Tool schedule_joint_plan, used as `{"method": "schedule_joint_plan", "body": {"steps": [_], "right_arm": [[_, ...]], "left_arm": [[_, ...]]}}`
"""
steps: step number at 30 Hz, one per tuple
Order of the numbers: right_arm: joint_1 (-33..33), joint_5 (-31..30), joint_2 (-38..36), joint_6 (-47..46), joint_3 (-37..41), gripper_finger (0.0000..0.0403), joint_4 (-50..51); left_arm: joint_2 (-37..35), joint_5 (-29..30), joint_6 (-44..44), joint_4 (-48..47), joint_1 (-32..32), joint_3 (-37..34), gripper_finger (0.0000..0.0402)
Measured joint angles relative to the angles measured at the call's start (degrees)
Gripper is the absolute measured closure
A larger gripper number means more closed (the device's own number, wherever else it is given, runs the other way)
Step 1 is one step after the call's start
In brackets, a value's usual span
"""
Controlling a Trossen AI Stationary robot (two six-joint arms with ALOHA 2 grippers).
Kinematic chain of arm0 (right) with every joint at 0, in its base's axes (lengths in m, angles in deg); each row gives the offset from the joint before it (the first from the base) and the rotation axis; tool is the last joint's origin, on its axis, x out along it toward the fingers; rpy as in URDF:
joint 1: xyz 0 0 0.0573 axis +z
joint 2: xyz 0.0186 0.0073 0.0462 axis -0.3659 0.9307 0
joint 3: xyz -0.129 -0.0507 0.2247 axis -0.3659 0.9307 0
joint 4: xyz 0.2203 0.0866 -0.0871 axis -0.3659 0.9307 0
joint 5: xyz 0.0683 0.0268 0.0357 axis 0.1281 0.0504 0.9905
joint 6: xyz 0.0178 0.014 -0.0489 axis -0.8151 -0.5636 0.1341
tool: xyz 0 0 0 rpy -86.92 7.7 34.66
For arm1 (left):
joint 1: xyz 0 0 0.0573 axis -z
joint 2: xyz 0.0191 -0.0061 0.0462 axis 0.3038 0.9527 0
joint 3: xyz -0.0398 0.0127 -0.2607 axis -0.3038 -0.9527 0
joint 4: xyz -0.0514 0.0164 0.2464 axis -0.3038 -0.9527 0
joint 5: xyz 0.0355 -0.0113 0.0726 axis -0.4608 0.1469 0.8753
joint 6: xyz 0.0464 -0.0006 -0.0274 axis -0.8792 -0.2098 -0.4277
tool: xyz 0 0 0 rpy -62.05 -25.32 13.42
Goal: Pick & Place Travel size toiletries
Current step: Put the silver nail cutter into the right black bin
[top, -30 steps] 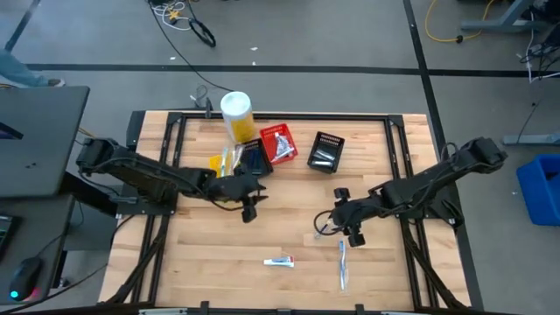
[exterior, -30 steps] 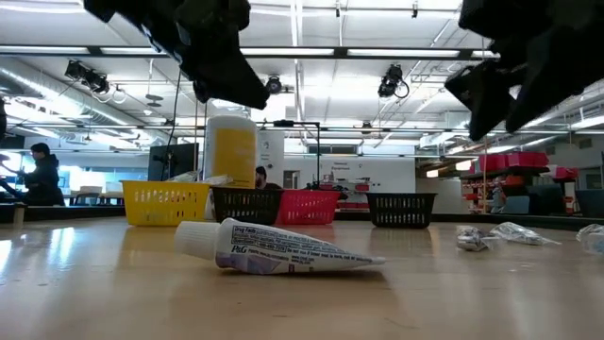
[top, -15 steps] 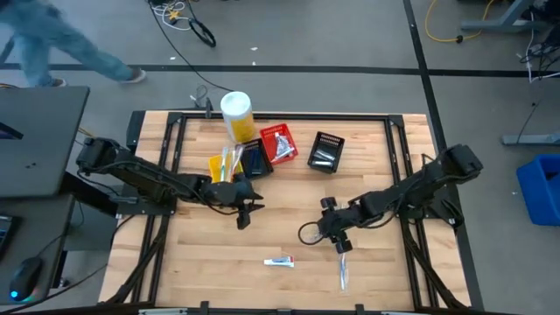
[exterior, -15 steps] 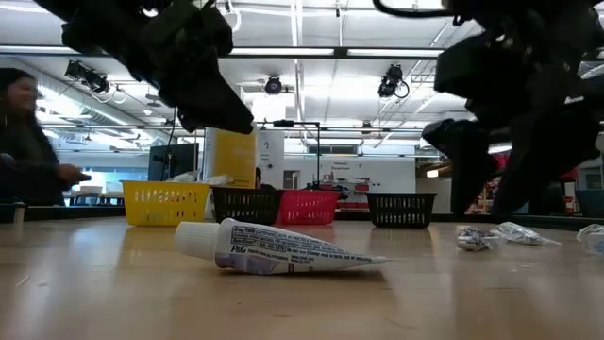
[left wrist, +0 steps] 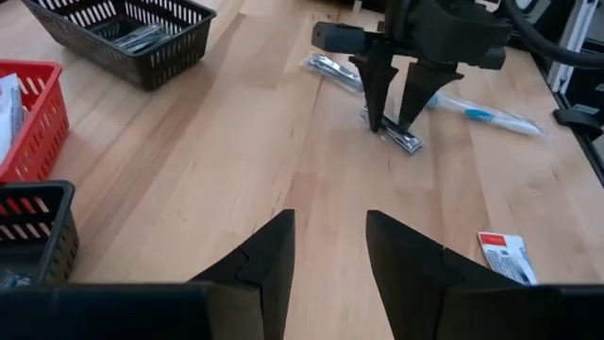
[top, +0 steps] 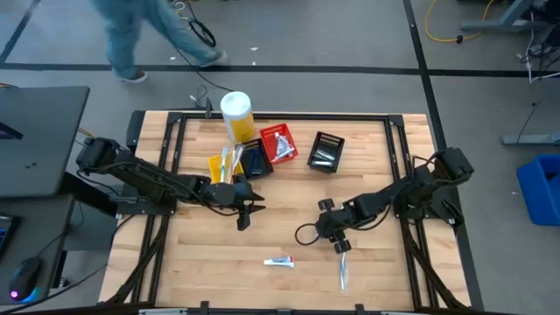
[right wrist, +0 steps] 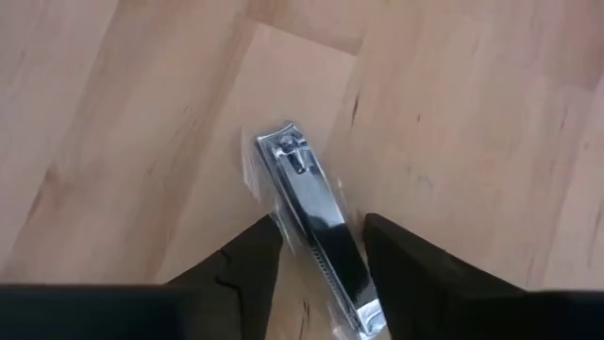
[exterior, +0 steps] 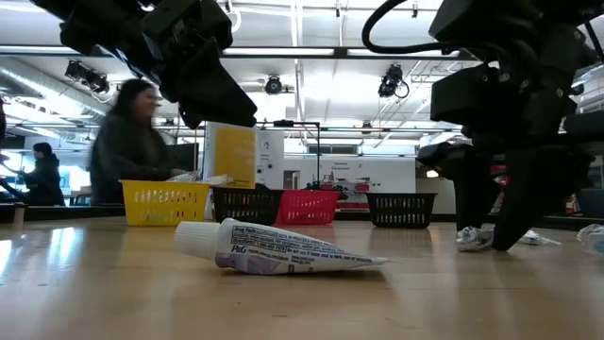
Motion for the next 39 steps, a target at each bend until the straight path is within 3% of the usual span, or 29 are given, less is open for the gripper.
{"method": "schedule_joint_plan", "body": {"steps": [13, 19, 23, 25, 30, 35, 39], "right_arm": [[-3.3, 0.7, -2.3, 3.8, 0.2, 0.0331, 0.9], [-7.1, -10.1, -12.2, 7.3, 0.3, 0.0342, 7.7], [-13.0, -19.5, -19.1, 11.6, 0.3, 0.0342, 9.8], [-16.9, -20.6, -21.5, 12.7, 0.2, 0.0342, 9.5], [-29.5, -19.4, -22.8, 13.1, 0.2, 0.0341, 8.0], [-40.9, -10.4, -19.6, 14.0, 0.2, 0.0335, 5.6], [-45.7, -4.3, -15.5, 14.7, 0.2, 0.0333, 3.0]], "left_arm": [[0.0, 1.6, 0.0, 0.0, 0.0, 0.0, 0.0262], [0.0, 1.7, 0.0, -0.1, 0.0, 0.0, 0.0262], [0.0, 1.7, 0.0, 0.3, 0.0, 0.0, 0.0262], [0.0, 2.0, 0.0, 0.4, 0.0, 0.0, 0.0262], [0.0, 3.7, 0.0, 0.5, 0.0, 0.0, 0.0262], [0.0, 3.8, 0.0, 0.7, 0.0, 0.0, 0.0262], [0.0, 3.8, 0.1, 0.9, 0.0, 0.0, 0.0262]]}}
